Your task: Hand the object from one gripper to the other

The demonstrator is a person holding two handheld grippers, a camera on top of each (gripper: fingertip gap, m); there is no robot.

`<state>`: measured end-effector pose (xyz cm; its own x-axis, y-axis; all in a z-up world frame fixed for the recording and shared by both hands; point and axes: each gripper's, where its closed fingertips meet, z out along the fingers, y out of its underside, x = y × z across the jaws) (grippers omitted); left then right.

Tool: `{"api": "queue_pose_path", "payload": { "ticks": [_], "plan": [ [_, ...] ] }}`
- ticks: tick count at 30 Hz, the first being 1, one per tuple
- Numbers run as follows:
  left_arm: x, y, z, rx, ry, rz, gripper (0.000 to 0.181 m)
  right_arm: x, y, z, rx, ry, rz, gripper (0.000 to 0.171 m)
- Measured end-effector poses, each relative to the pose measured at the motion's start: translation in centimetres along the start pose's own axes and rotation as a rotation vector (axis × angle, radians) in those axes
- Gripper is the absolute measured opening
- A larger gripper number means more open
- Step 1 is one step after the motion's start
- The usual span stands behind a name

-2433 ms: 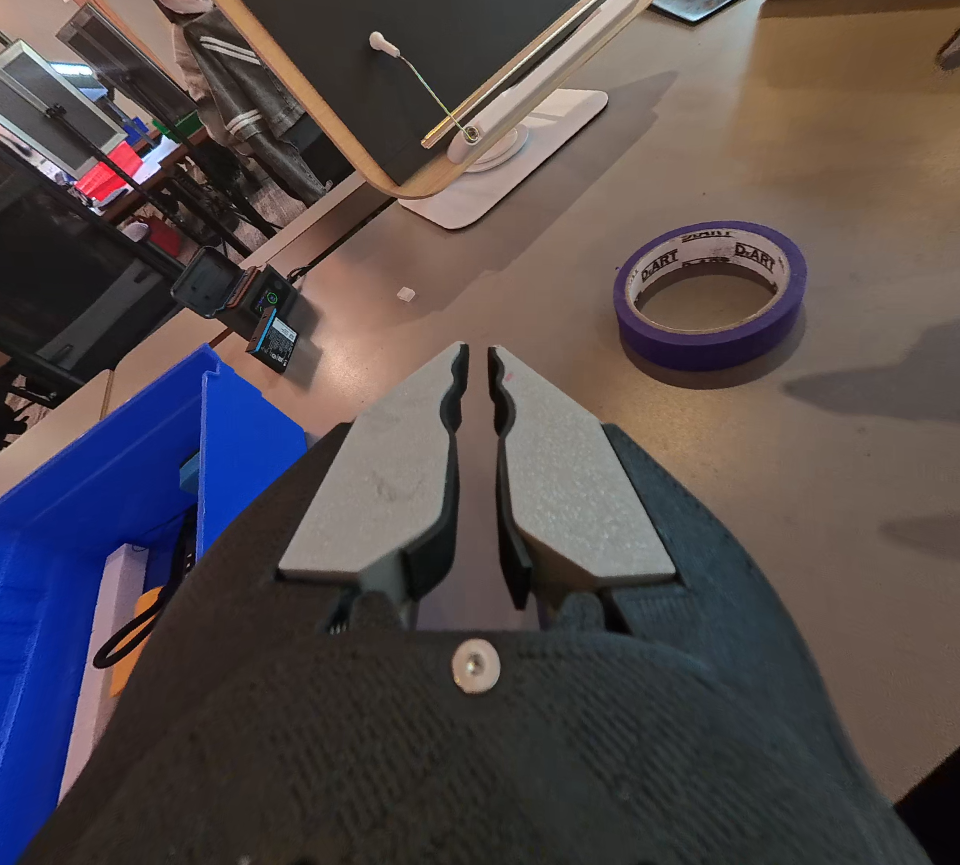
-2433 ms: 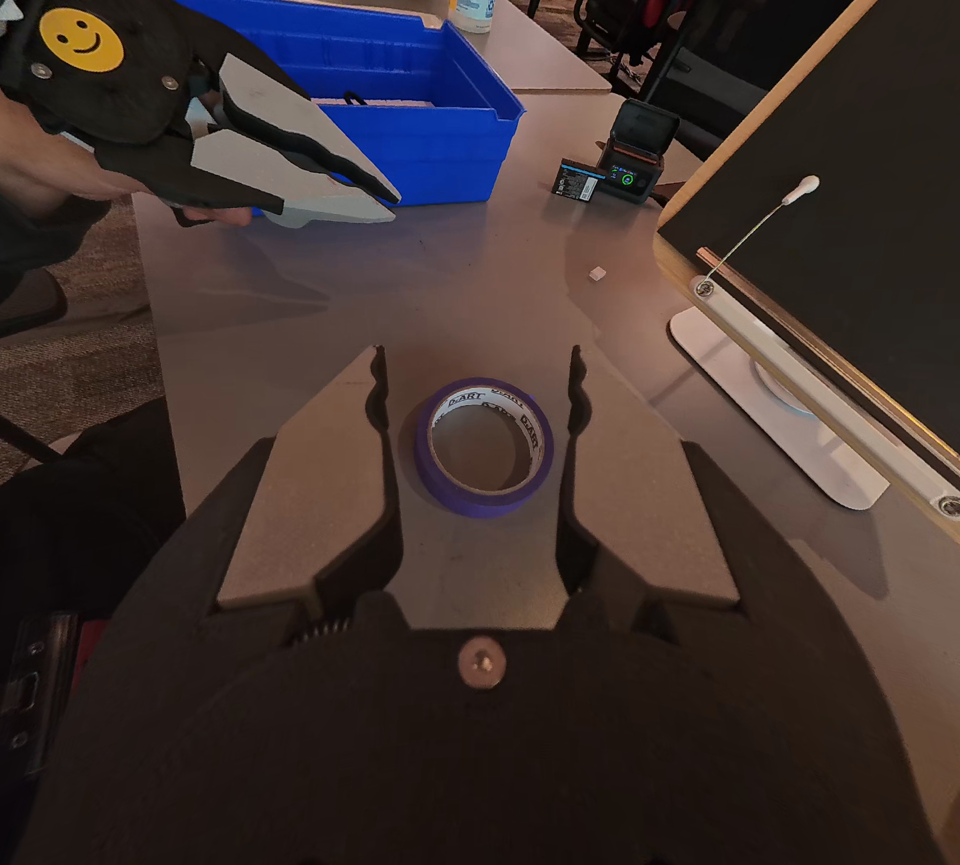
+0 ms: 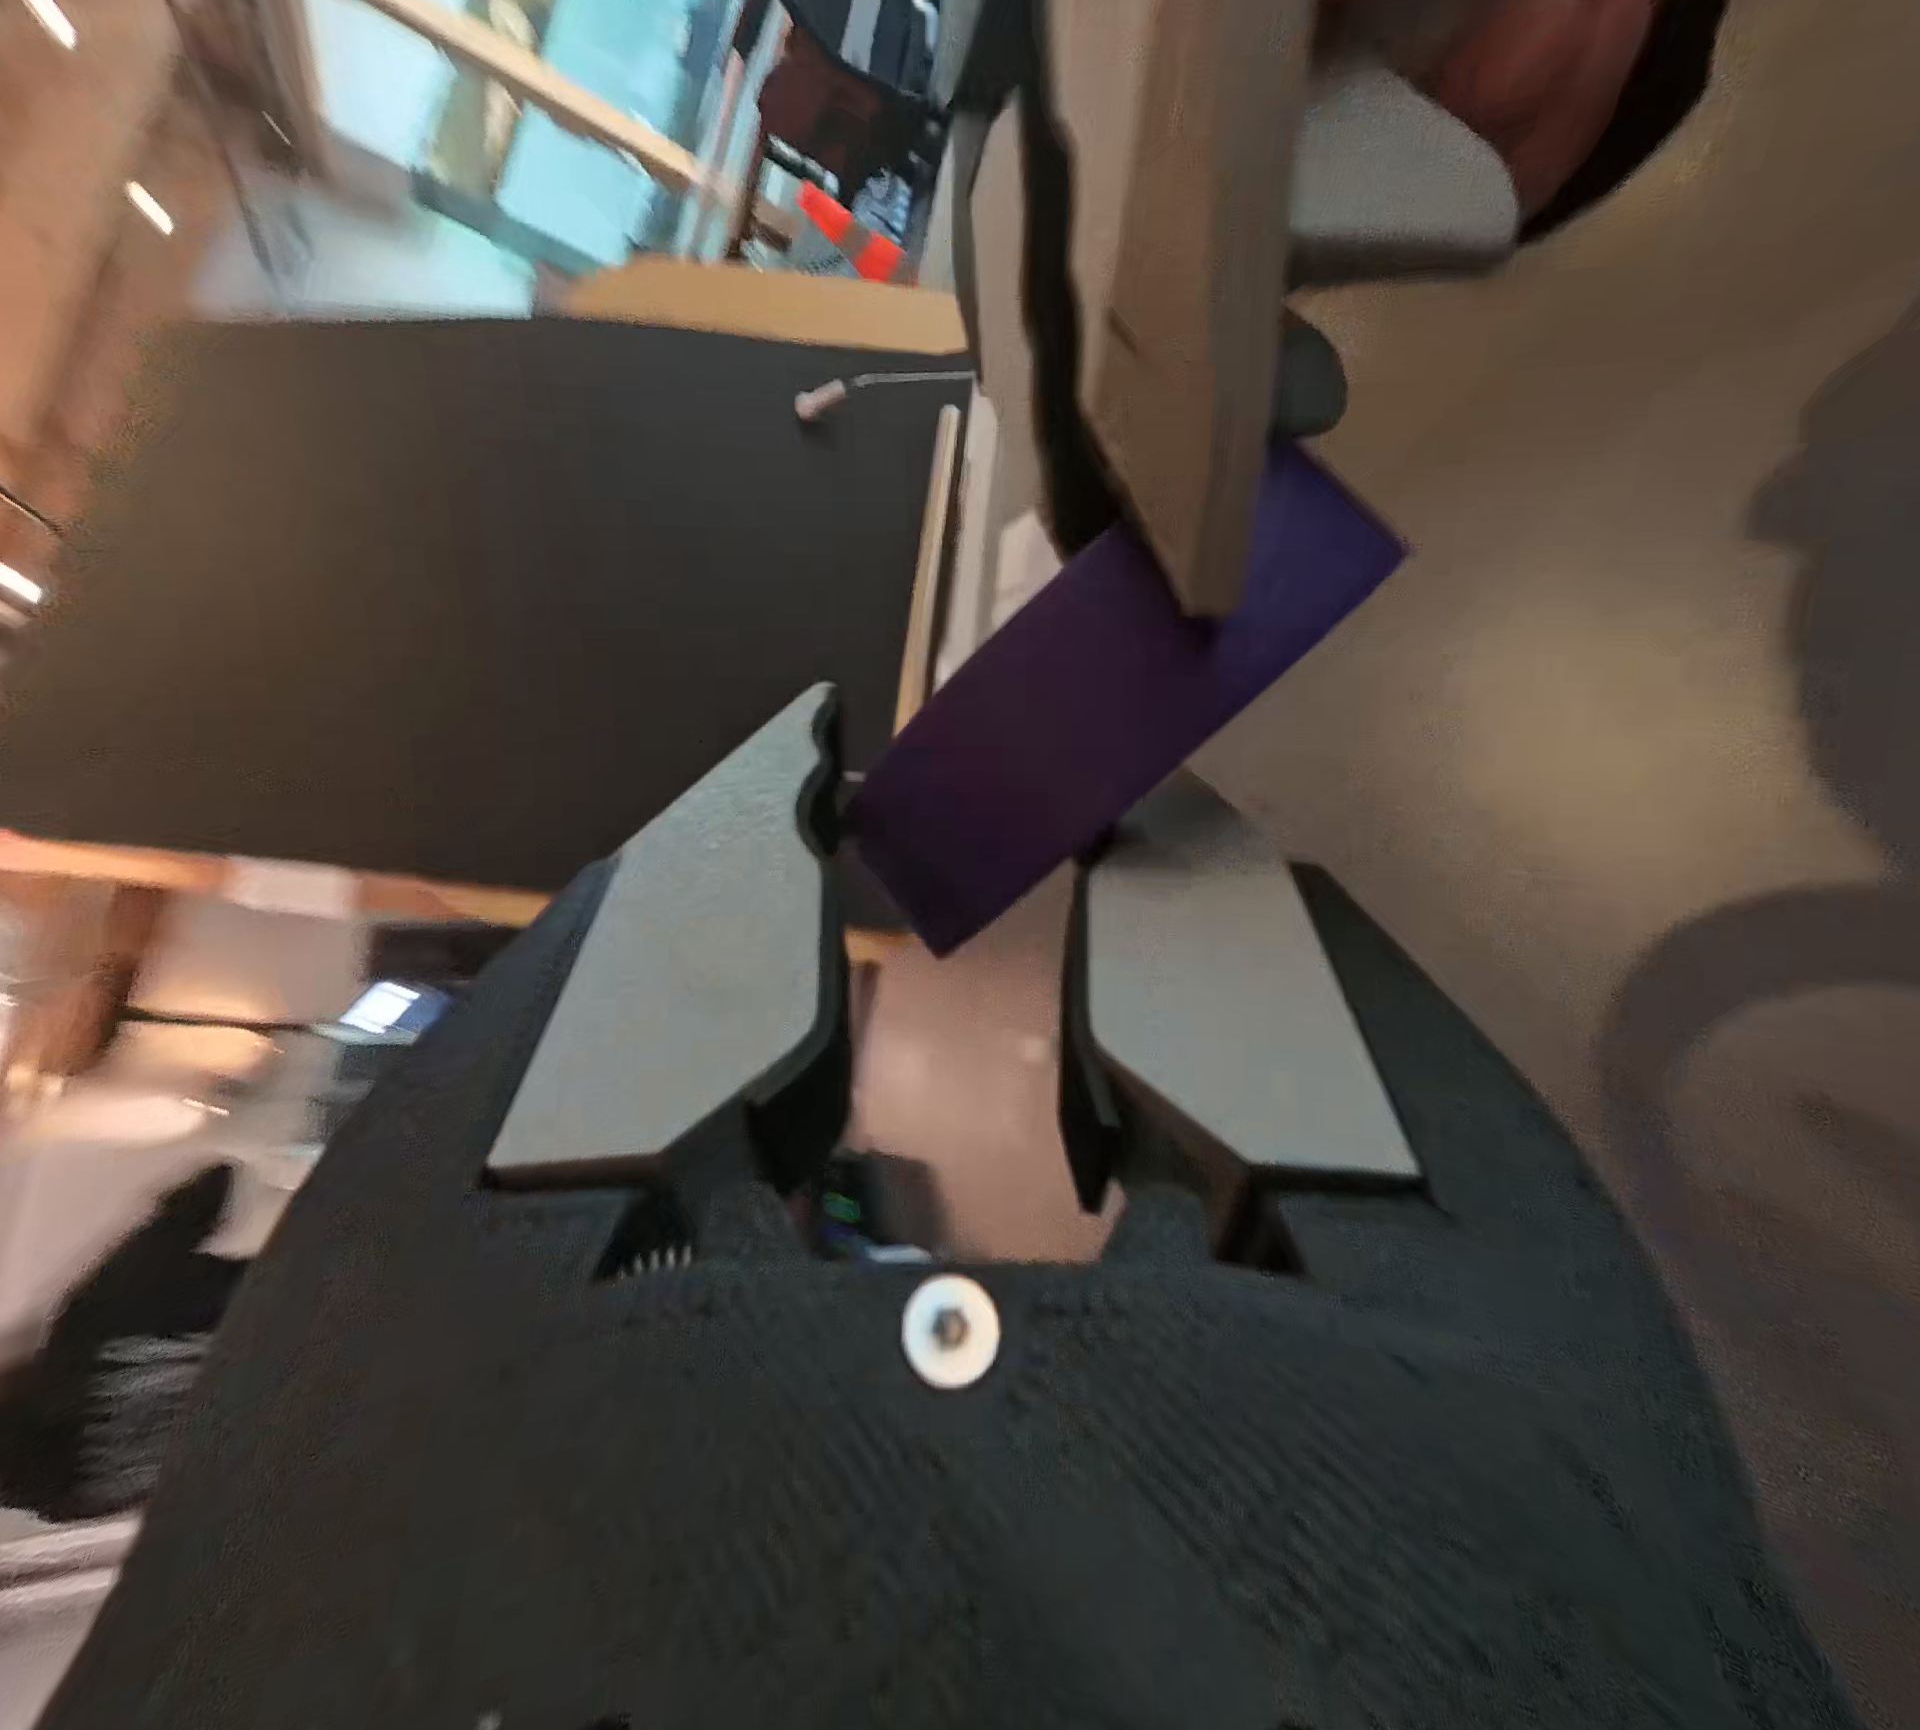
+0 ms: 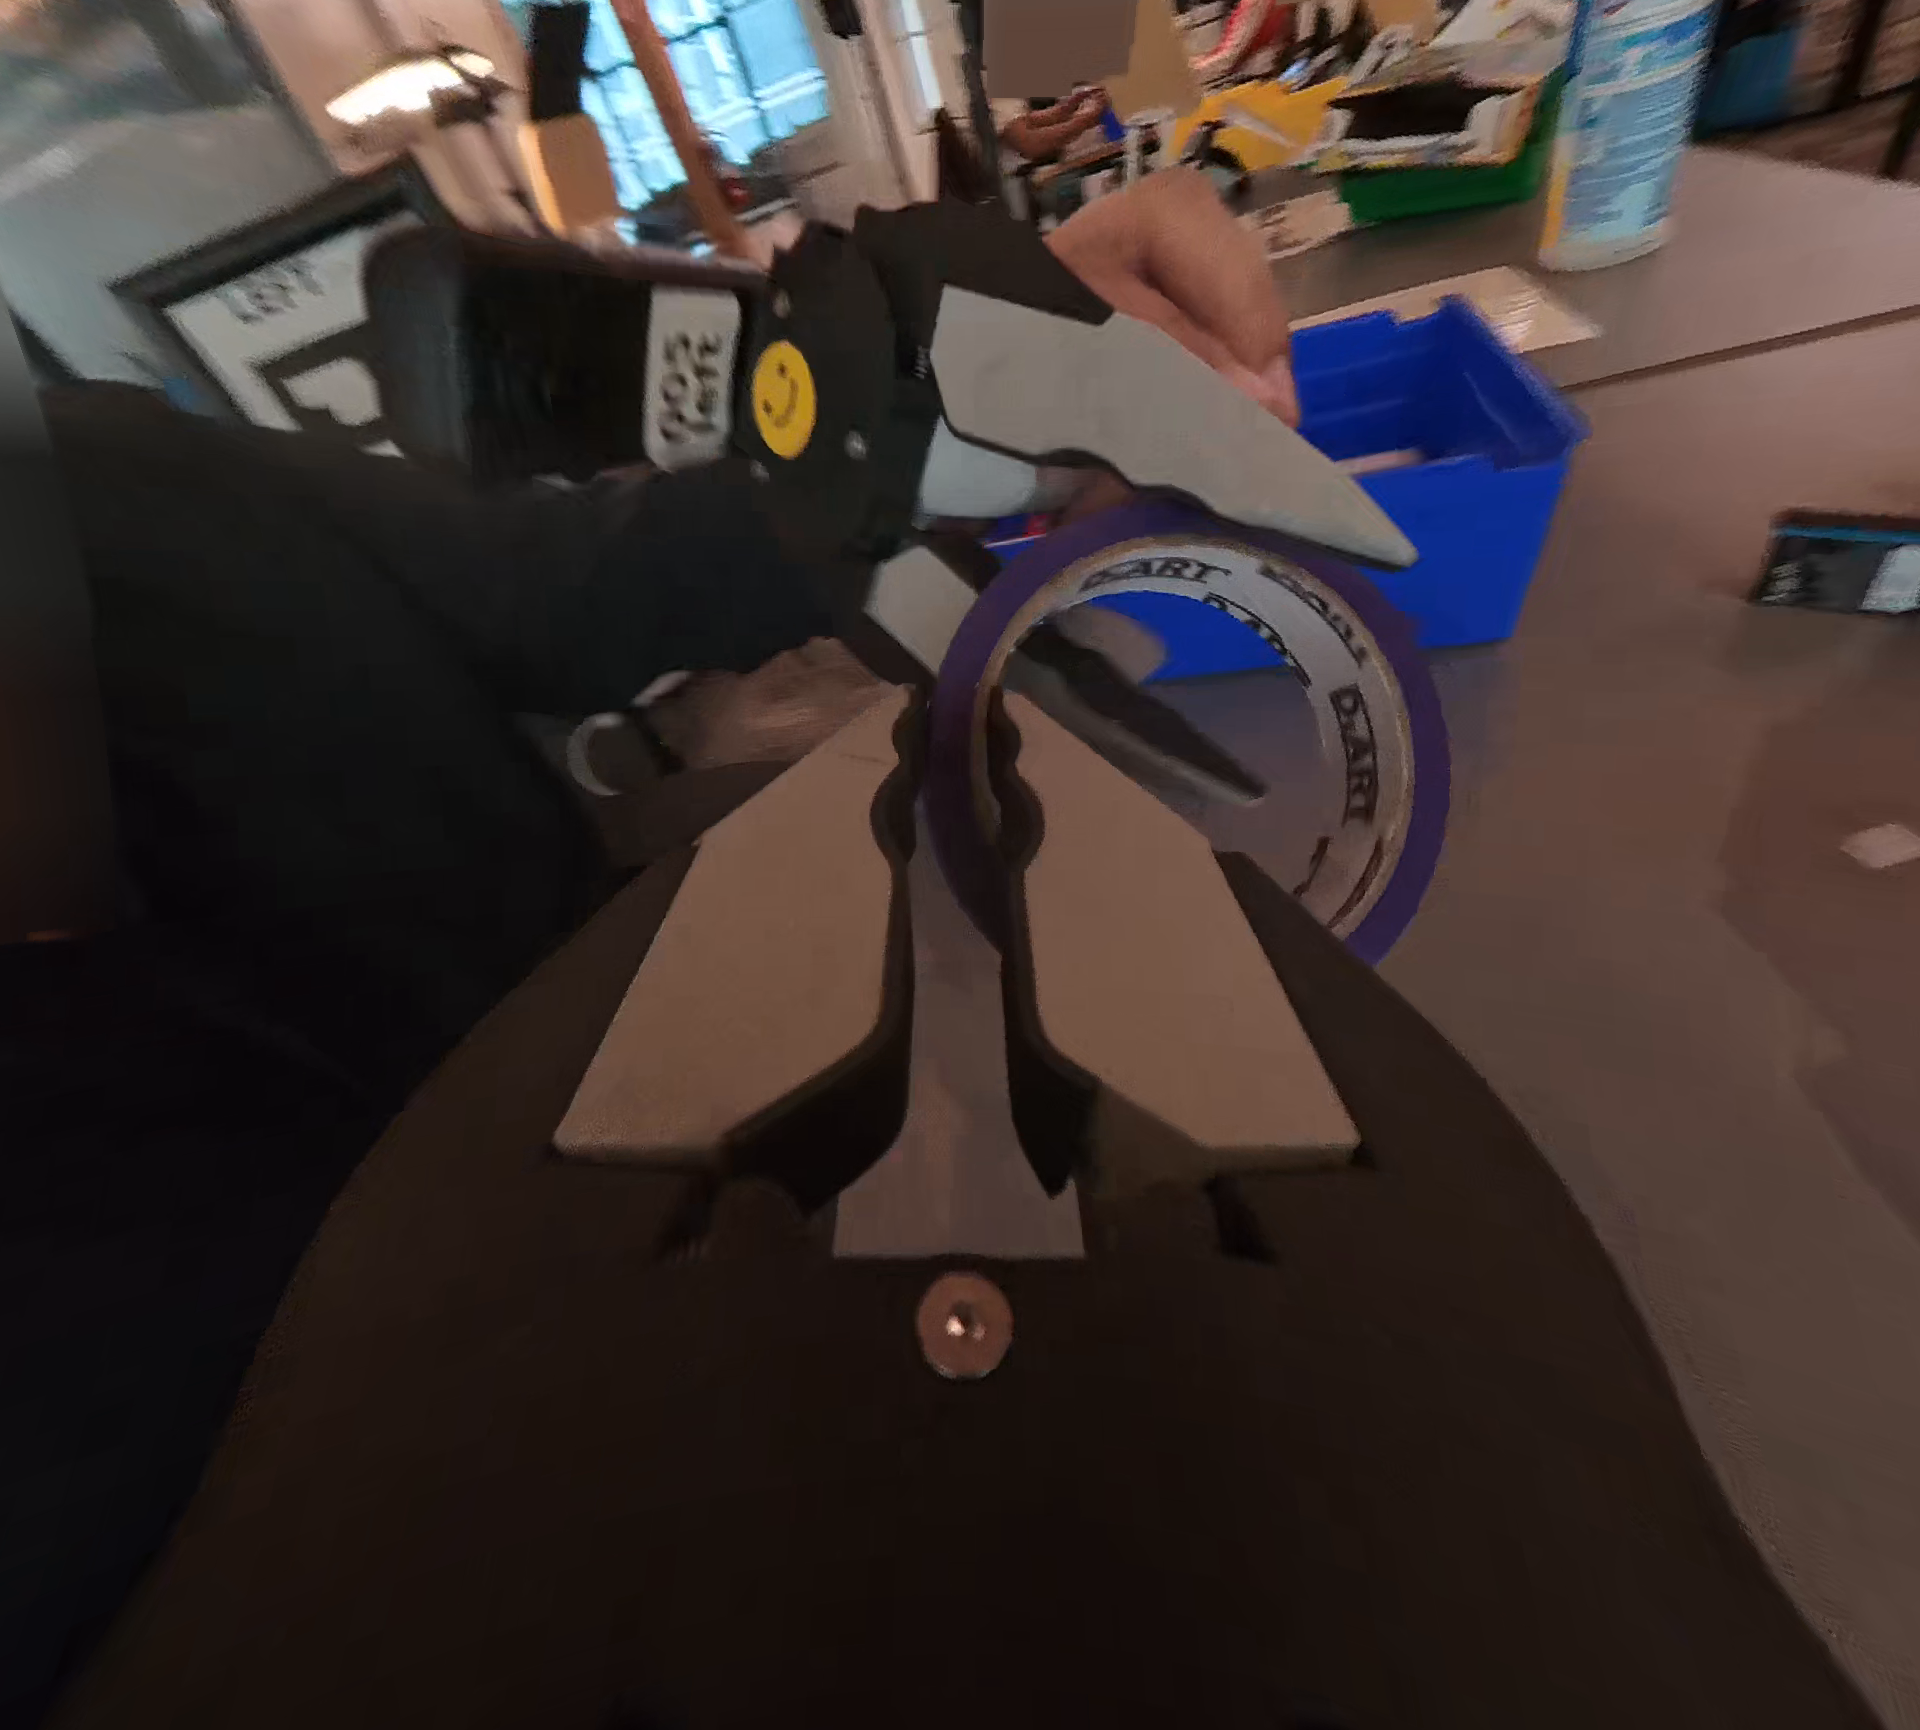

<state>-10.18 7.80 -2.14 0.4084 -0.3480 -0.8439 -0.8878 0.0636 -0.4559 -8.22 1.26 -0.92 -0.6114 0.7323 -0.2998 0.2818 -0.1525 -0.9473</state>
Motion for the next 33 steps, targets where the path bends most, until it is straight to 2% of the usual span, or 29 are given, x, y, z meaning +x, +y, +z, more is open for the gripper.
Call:
{"api": "queue_pose_path", "payload": {
  "ticks": [1,3,6,9,13,15,20,28,33],
  "plan": [
    [0.3,-0.2,0.7,0.001,-0.021,0.104,0.030,-0.1,0.4,-0.4,0.002,-0.038,0.038,0.008],
    [1.3,0.7,2.0,-0.083,-0.026,0.272,0.024,0.8,1.9,-1.2,-0.027,-0.023,0.070,0.009],
    [2.1,2.0,3.5,-0.168,-0.043,0.442,0.023,3.4,4.7,-2.2,-0.129,0.122,0.057,0.010],
    [3.3,3.6,4.6,-0.206,0.025,0.437,0.022,5.4,6.2,-3.3,-0.199,0.268,-0.009,0.014],
    [5.1,5.3,5.1,-0.304,0.084,0.491,0.014,6.7,7.9,-3.2,-0.275,0.348,-0.014,0.021],
    [5.7,5.4,5.2,-0.314,0.108,0.472,0.007,7.2,8.3,-3.2,-0.305,0.388,-0.033,0.023],
    [6.5,6.4,5.0,-0.367,0.128,0.365,0.006,7.6,8.8,-3.0,-0.314,0.426,-0.051,0.022],
    [7.2,8.1,3.8,-0.453,0.139,0.271,0.007,8.2,8.1,-4.0,-0.280,0.462,-0.085,0.031],
    [7.1,8.6,3.3,-0.532,0.031,0.272,0.007,9.2,8.2,-4.7,-0.276,0.528,-0.113,0.030]
  ]
}}
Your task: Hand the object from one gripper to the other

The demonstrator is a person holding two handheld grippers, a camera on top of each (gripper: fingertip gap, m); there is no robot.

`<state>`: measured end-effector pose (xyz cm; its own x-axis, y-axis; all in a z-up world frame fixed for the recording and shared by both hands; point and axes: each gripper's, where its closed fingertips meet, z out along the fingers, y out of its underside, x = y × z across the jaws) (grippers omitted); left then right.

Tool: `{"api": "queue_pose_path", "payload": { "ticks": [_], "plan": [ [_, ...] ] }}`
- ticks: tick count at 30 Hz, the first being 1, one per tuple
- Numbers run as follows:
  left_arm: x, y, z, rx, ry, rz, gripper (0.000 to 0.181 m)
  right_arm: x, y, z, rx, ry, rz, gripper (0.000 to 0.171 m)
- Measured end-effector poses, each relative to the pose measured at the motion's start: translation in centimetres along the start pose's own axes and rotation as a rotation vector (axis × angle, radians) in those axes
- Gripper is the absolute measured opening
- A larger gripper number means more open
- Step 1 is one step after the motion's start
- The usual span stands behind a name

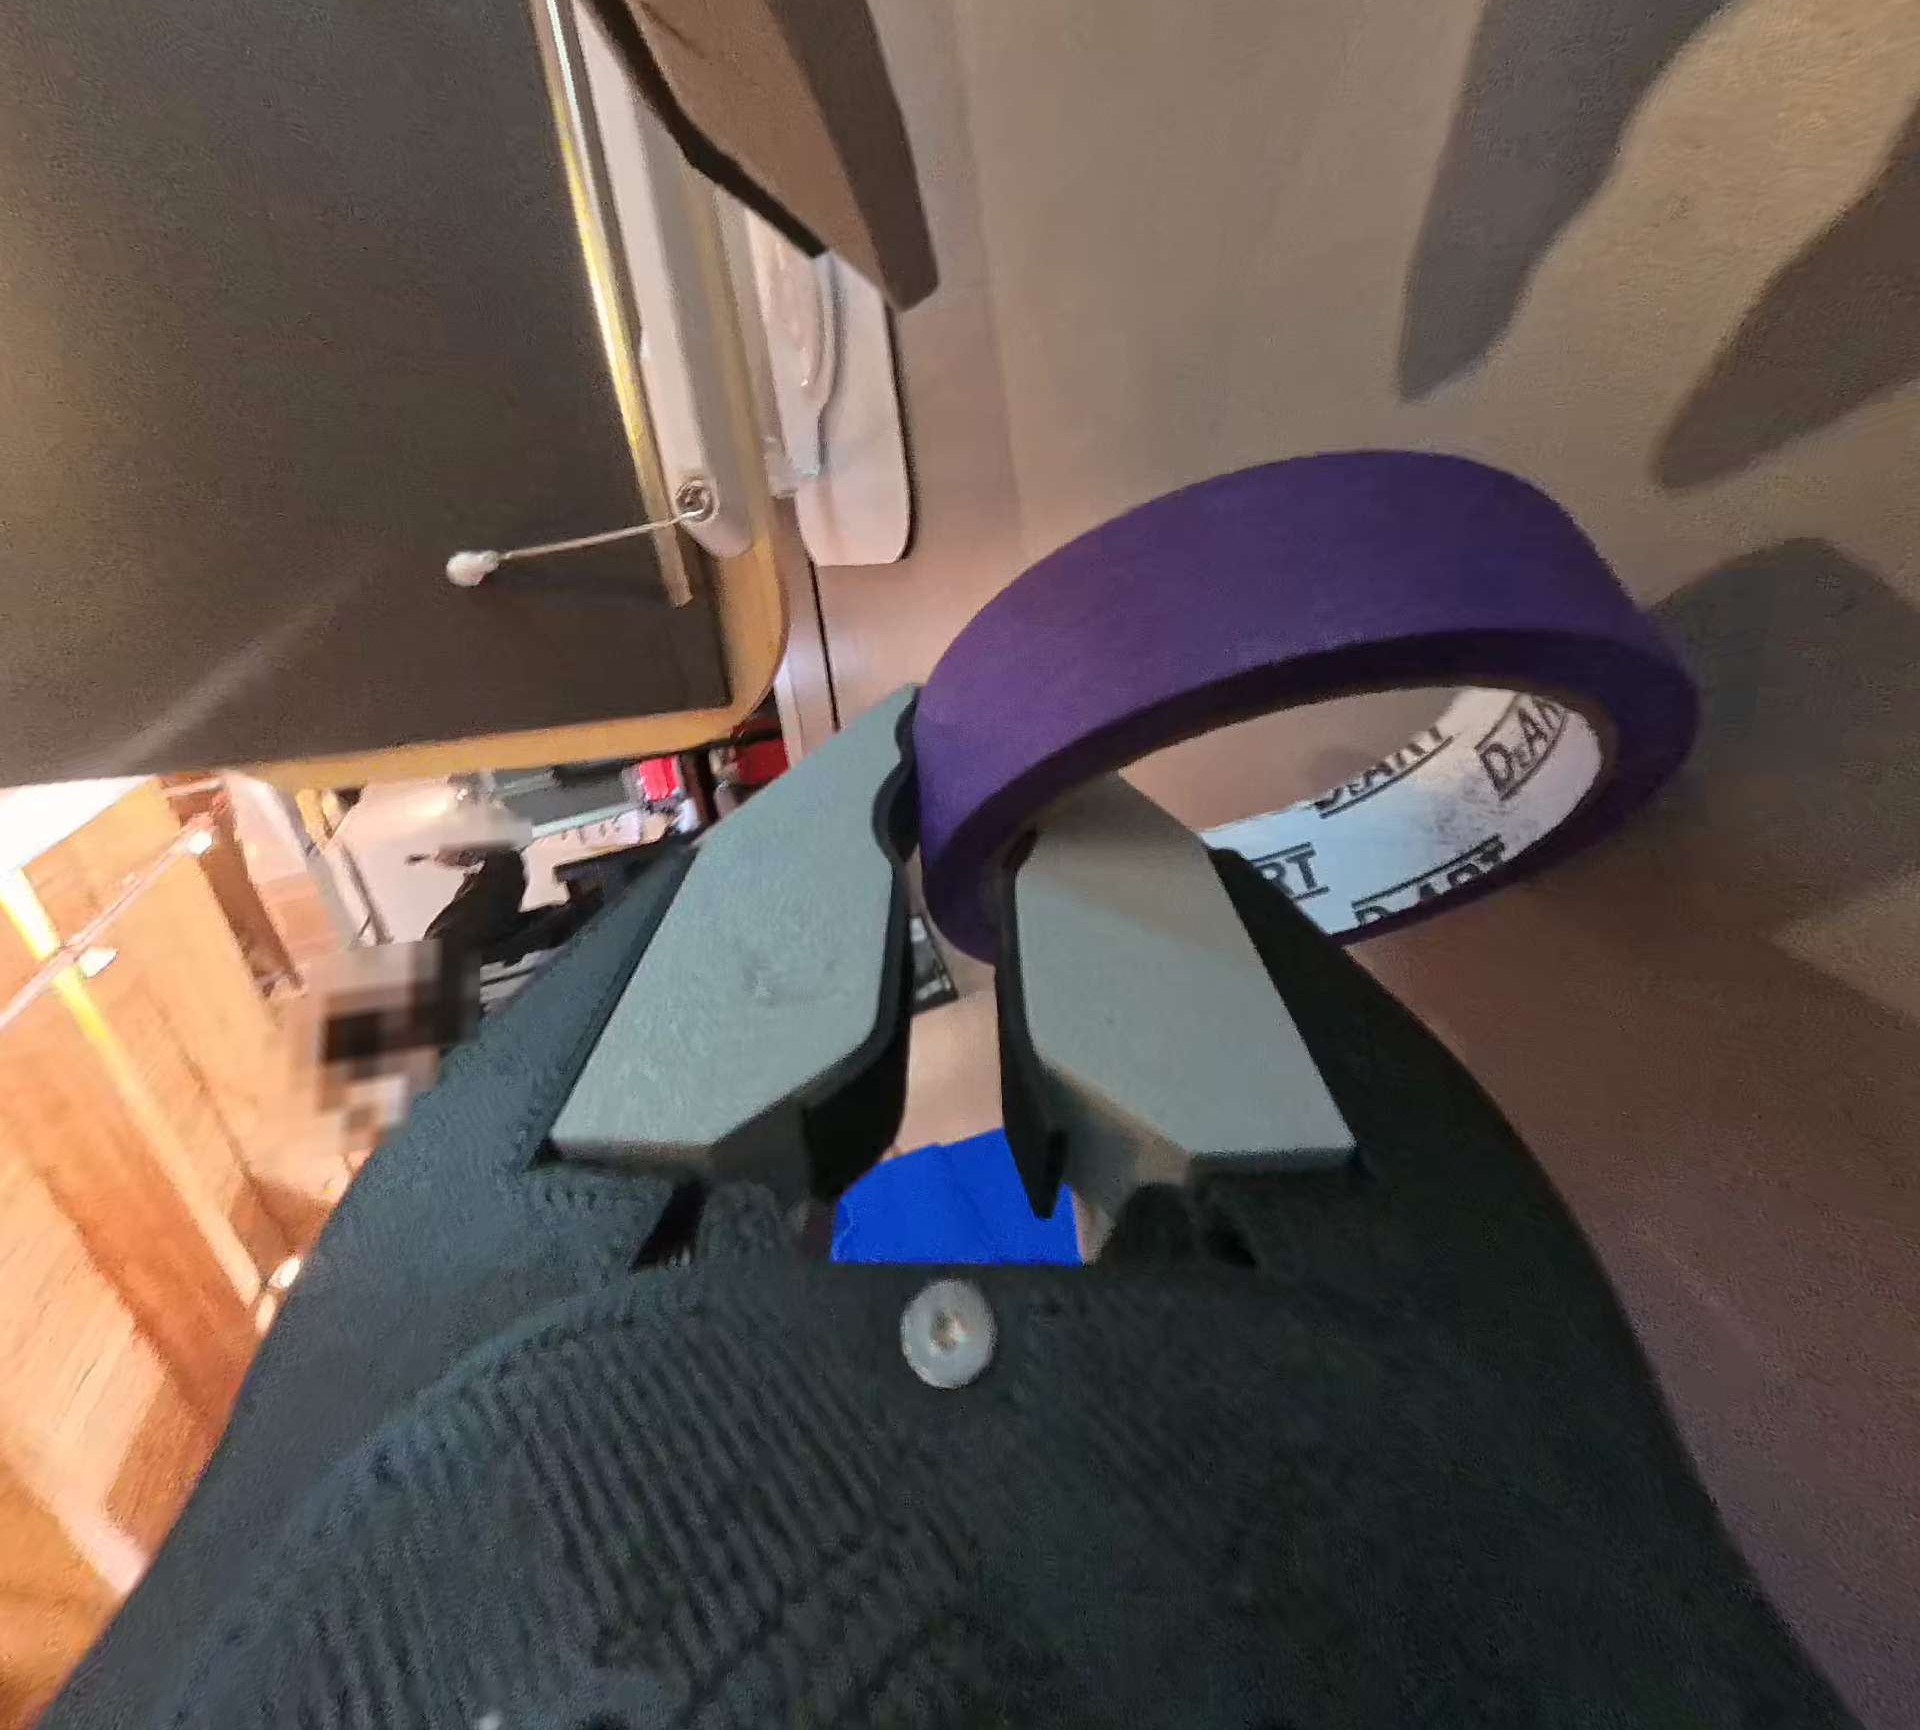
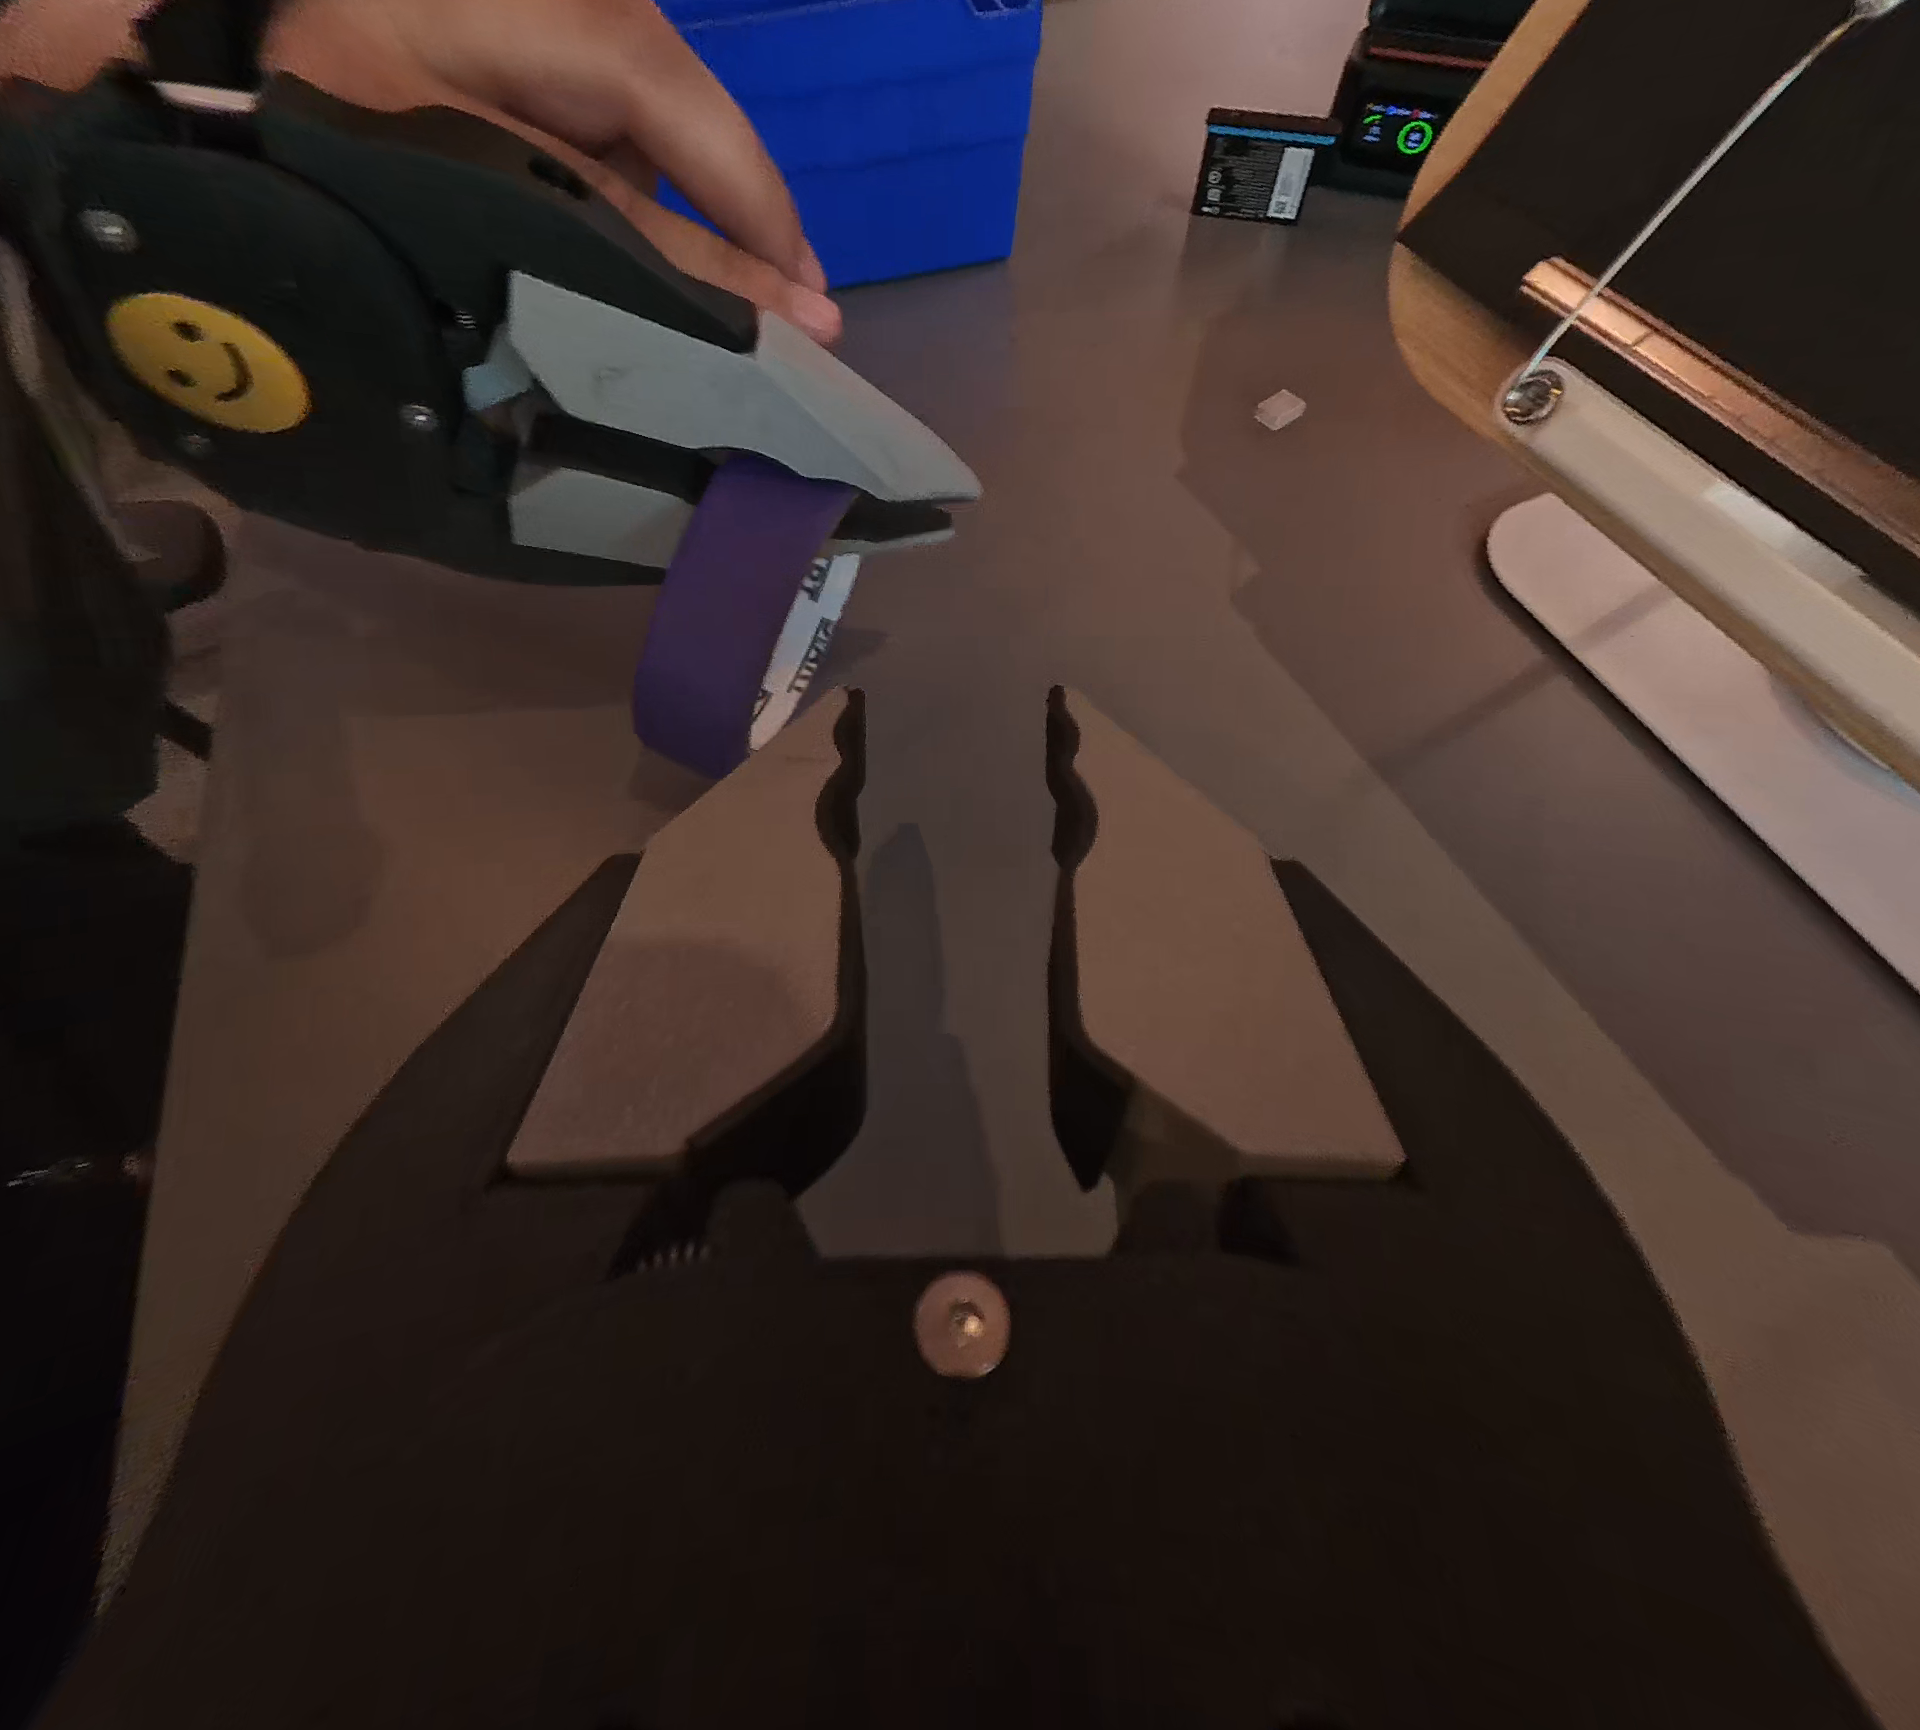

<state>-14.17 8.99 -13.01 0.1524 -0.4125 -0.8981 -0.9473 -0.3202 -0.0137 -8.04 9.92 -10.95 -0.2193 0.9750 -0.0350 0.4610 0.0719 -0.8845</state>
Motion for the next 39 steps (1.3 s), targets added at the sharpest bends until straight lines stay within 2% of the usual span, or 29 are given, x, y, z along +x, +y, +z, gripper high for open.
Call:
{"api": "queue_pose_path", "payload": {
  "ticks": [3,7,10,18,25,28,32,36,39],
  "plan": [
    [-0.1,0.0,-0.7,-0.034,-0.070,-0.001,0.008,0.4,0.6,0.1,-0.016,0.033,-0.008,0.031],
    [1.7,-0.3,-2.4,-0.006,0.049,-0.139,0.013,0.2,1.1,-0.1,-0.021,0.041,-0.007,0.031],
    [2.8,-0.2,-3.4,0.007,0.102,-0.220,0.008,0.1,1.3,-0.1,-0.016,0.043,-0.008,0.031],
    [4.5,-0.3,-5.1,0.024,0.144,-0.331,0.010,-0.1,2.3,0.4,-0.032,0.043,-0.016,0.032],
    [5.6,-0.7,-6.0,0.030,0.168,-0.353,0.011,0.2,3.0,0.2,-0.047,0.072,-0.019,0.033],
    [4.3,-1.4,-5.7,0.086,0.067,-0.365,0.010,0.3,2.9,0.1,-0.035,0.077,-0.014,0.033],
    [1.7,-0.3,-4.7,0.082,-0.088,-0.383,0.007,0.5,3.1,0.1,-0.045,0.089,-0.015,0.033],
    [-0.7,-0.2,-5.1,0.195,-0.108,-0.630,0.007,-0.2,2.6,-0.1,-0.028,0.075,-0.030,0.034],
    [-2.6,0.4,-5.6,0.266,-0.151,-0.790,0.007,-1.8,1.3,-0.5,0.036,-0.005,-0.050,0.044]
  ]
}}
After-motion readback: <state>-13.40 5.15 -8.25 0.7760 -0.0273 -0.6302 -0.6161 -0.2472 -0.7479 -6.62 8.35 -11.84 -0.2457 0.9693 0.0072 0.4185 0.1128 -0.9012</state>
